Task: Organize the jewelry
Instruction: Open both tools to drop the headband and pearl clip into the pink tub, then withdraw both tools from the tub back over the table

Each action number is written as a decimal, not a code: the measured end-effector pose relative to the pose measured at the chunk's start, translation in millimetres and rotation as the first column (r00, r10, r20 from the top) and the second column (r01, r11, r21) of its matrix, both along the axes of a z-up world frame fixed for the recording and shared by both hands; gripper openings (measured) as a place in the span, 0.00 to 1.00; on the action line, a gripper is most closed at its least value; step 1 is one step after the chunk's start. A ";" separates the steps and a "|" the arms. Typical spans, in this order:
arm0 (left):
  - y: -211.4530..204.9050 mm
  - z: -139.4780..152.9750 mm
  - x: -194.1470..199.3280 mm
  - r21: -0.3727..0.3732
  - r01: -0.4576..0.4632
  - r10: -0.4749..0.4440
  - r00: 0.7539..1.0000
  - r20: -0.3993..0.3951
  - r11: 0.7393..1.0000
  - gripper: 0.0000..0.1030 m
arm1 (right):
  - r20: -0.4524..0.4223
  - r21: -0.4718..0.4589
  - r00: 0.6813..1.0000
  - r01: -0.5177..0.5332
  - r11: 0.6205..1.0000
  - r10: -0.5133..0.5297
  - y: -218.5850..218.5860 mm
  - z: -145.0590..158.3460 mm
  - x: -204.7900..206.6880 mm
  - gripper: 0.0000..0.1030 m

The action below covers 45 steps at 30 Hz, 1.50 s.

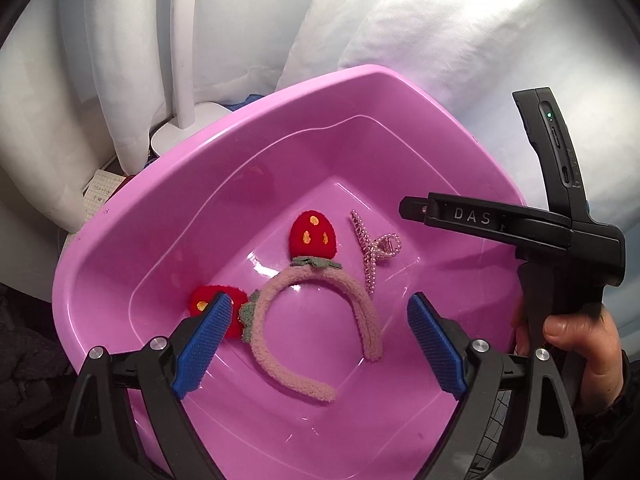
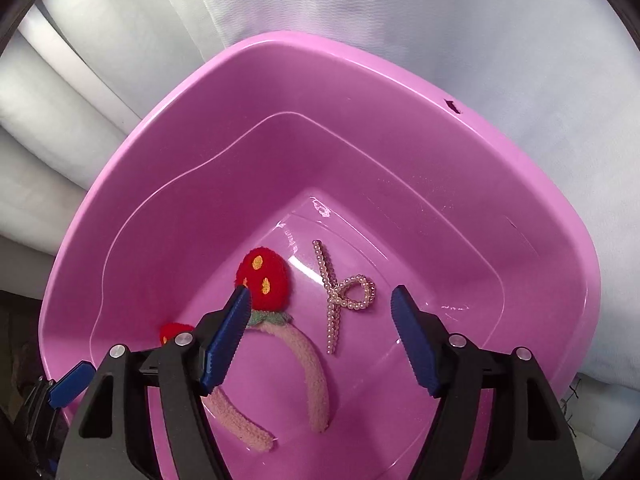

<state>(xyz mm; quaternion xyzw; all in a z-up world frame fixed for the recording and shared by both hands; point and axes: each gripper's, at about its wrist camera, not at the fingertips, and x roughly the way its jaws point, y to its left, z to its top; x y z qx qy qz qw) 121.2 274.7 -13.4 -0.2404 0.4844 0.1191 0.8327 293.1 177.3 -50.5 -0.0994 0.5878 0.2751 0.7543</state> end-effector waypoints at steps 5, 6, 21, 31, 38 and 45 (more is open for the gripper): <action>-4.4 7.9 -7.7 0.043 -0.001 0.000 1.000 0.027 0.999 0.85 | 0.021 0.037 1.000 -0.013 0.999 0.012 -3.2 6.6 -8.0 0.67; -5.1 10.3 -10.1 0.052 -0.005 0.003 0.999 0.032 0.999 0.85 | 0.027 0.046 1.000 -0.013 0.999 0.012 -4.7 9.3 -10.8 0.67; -17.2 46.3 -54.5 0.129 -0.054 0.041 0.994 0.101 0.990 0.85 | 0.123 0.141 0.992 -0.024 0.990 0.006 -43.9 60.2 -60.1 0.67; -40.3 63.0 -94.3 0.153 -0.075 0.053 0.988 0.144 0.985 0.86 | 0.197 0.229 0.977 0.039 0.973 -0.086 -106.4 78.7 -124.2 0.67; -85.2 70.8 -114.1 0.177 -0.025 -0.004 0.986 0.166 0.984 0.88 | 0.223 0.260 0.958 0.119 0.958 -0.179 -179.2 86.8 -173.7 0.67; -142.3 73.8 -133.6 0.211 0.047 -0.086 0.980 0.179 0.976 0.92 | 0.230 0.257 0.929 0.228 0.939 -0.289 -274.4 69.8 -226.2 0.67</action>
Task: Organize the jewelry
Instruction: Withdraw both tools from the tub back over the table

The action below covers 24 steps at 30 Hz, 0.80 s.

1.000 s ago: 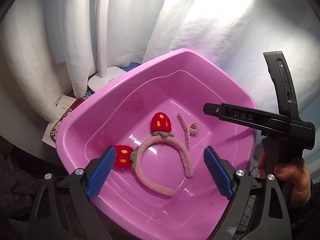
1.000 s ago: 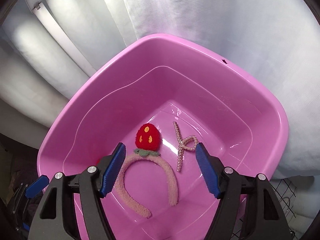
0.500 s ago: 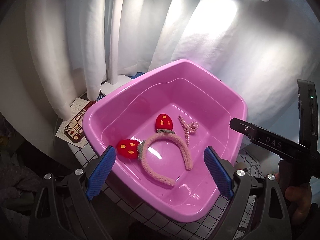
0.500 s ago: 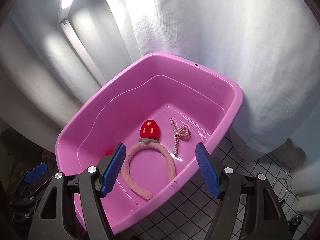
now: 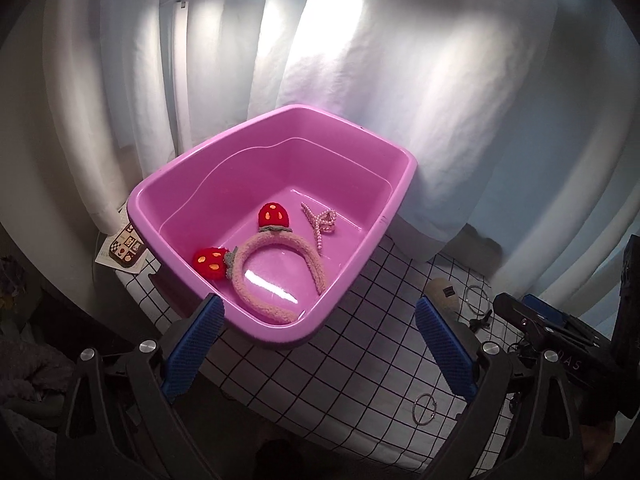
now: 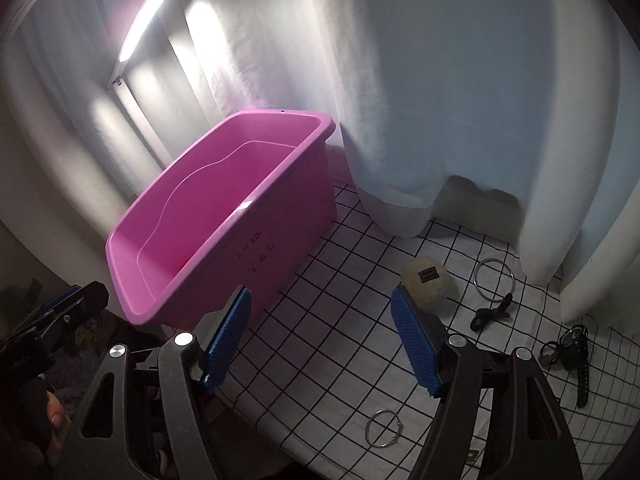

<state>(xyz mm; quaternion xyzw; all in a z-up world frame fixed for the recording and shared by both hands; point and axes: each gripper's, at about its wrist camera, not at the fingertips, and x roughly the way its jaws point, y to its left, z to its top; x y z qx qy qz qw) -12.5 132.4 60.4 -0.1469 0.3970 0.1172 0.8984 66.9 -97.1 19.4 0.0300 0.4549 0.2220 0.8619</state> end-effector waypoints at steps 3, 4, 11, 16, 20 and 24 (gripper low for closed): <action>-23.4 -4.1 -8.7 0.004 0.032 -0.032 0.999 -0.007 0.999 0.92 | -0.006 -0.025 0.998 0.063 0.998 -0.063 -45.0 -10.1 -19.4 0.67; -30.8 -6.2 -11.5 0.001 0.044 -0.044 0.999 -0.010 0.999 0.93 | -0.007 -0.034 0.996 0.085 0.996 -0.085 -60.9 -12.7 -26.5 0.67; -83.3 -26.3 -27.8 -0.016 0.117 -0.118 0.992 -0.045 0.993 0.93 | -0.005 -0.051 0.970 0.241 0.969 -0.242 -161.2 -28.5 -76.6 0.67; -116.2 -52.7 -33.3 -0.028 0.162 -0.164 0.981 -0.100 0.986 0.93 | -0.006 -0.057 0.941 0.336 0.940 -0.337 -208.2 -42.2 -105.4 0.67; -132.8 -72.0 -36.1 -0.026 0.205 -0.207 0.971 -0.124 0.978 0.94 | -0.016 -0.077 0.914 0.403 0.912 -0.405 -230.6 -55.9 -125.3 0.67; -143.4 -90.5 -31.9 -0.024 0.254 -0.254 0.955 -0.153 0.967 0.94 | -0.012 -0.094 0.886 0.461 0.883 -0.464 -239.6 -66.0 -143.2 0.67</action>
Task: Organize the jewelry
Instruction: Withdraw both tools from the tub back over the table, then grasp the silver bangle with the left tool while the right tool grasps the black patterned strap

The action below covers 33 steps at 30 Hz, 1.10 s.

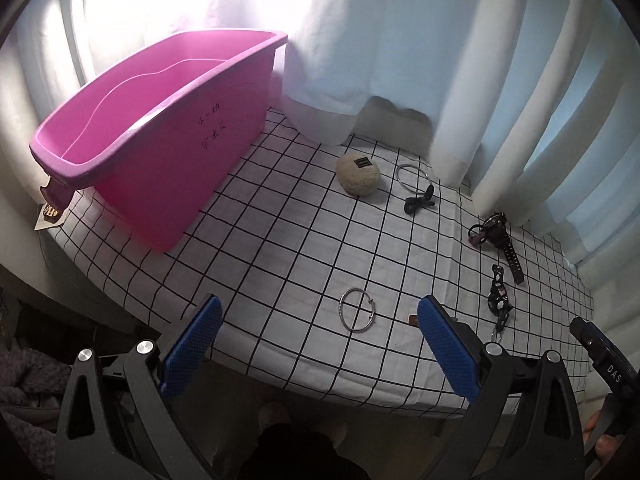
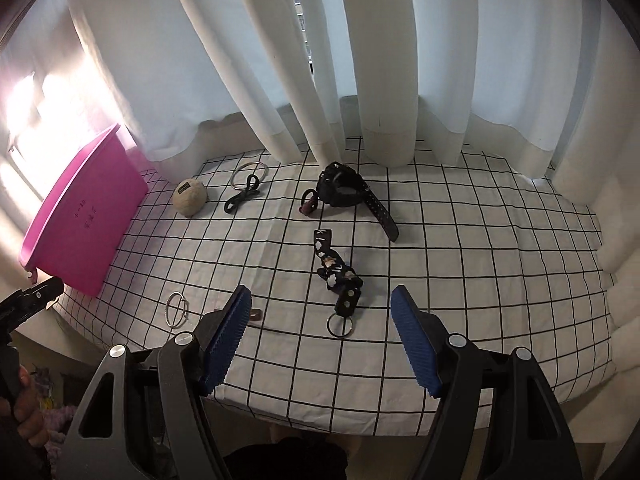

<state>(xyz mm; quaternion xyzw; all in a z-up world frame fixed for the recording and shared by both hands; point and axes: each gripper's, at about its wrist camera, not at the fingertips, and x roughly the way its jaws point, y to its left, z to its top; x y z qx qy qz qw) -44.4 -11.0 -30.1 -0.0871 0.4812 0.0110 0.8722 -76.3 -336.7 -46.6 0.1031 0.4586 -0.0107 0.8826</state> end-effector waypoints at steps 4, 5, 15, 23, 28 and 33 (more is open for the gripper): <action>-7.8 -21.1 7.7 0.009 0.066 -0.065 0.997 -0.036 0.998 0.94 | 0.004 -0.039 0.998 0.060 0.997 -0.060 -0.9 -9.6 -14.9 0.67; -9.2 -27.1 9.3 0.002 0.081 -0.081 0.996 -0.048 0.997 0.93 | 0.007 -0.040 0.998 0.067 0.997 -0.067 -0.2 -12.2 -17.9 0.67; -24.2 -72.2 12.4 -0.003 0.098 -0.098 0.991 -0.092 0.995 0.94 | -0.017 -0.032 0.998 0.062 0.998 -0.063 2.8 -43.8 -16.9 0.67; -36.4 -104.1 12.9 0.004 -0.011 0.012 0.997 -0.079 1.000 0.94 | 0.012 -0.007 0.999 -0.038 0.999 0.038 -10.6 -69.1 10.1 0.67; -42.5 -119.6 12.4 -0.003 -0.074 0.074 0.996 -0.055 0.997 0.94 | 0.039 0.001 0.995 -0.096 0.995 0.096 -14.1 -87.5 23.1 0.67; -49.5 -125.5 12.9 0.003 -0.083 0.083 0.996 -0.024 0.997 0.94 | 0.061 0.000 0.990 -0.130 0.991 0.130 -13.1 -101.3 35.0 0.67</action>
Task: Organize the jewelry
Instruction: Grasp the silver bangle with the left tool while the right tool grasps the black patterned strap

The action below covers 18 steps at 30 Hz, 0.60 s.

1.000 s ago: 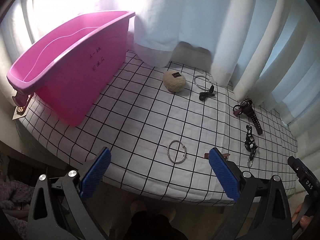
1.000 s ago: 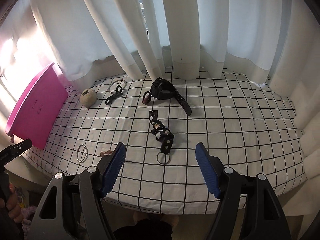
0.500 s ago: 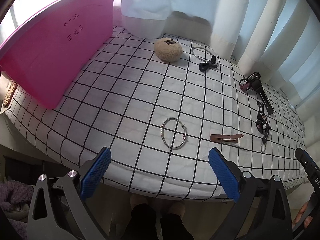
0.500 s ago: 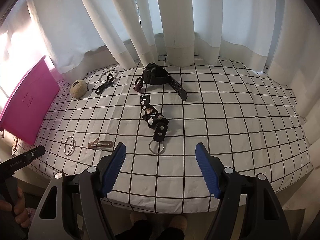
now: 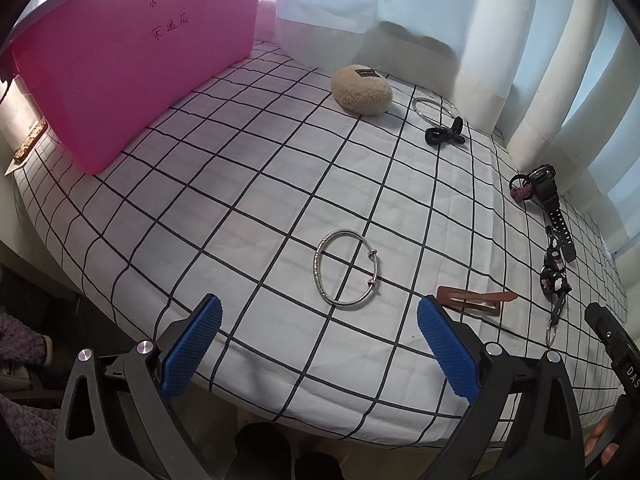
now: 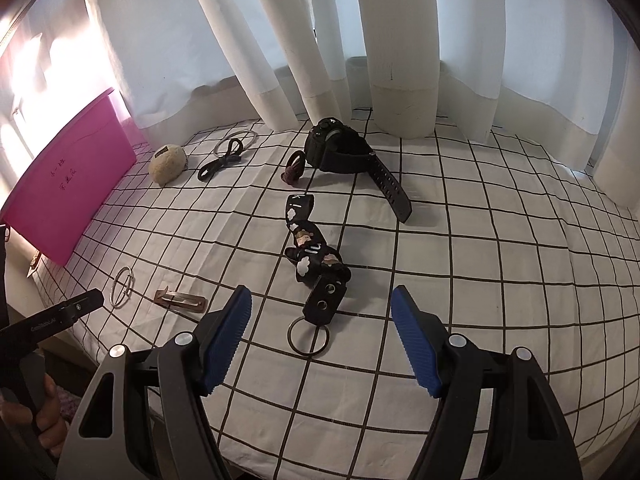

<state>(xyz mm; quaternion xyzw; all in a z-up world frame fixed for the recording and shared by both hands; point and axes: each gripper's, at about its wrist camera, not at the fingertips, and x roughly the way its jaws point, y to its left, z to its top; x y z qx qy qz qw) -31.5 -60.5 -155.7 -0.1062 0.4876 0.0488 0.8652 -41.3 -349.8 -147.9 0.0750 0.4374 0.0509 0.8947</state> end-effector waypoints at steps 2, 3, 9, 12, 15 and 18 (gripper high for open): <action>-3.1 -1.5 1.3 0.019 -0.001 0.001 1.000 0.025 1.000 0.94 | 0.013 -0.002 1.000 -0.010 1.000 0.010 0.4 -5.0 4.6 0.67; -4.1 -3.9 3.1 0.028 -0.004 0.003 1.000 0.030 1.000 0.94 | 0.018 -0.012 1.000 -0.012 1.000 0.012 1.3 -7.5 6.8 0.67; -4.6 -19.4 19.3 0.022 -0.019 0.018 1.000 0.022 1.000 0.94 | 0.010 -0.049 1.000 -0.010 0.999 0.011 3.4 -18.6 19.9 0.67; -7.6 -27.0 23.4 0.029 -0.014 0.014 1.000 0.014 0.999 0.94 | 0.018 -0.069 1.000 -0.010 0.998 0.011 3.2 -23.5 24.8 0.67; -12.5 -27.9 23.5 0.051 -0.004 0.003 1.000 0.028 0.999 0.94 | 0.013 -0.083 1.000 -0.008 0.997 0.009 3.8 -28.7 30.2 0.67; -15.8 -28.7 25.4 0.069 0.004 -0.006 0.999 0.031 0.998 0.94 | 0.008 -0.097 1.000 -0.010 0.995 0.011 6.2 -32.9 35.8 0.67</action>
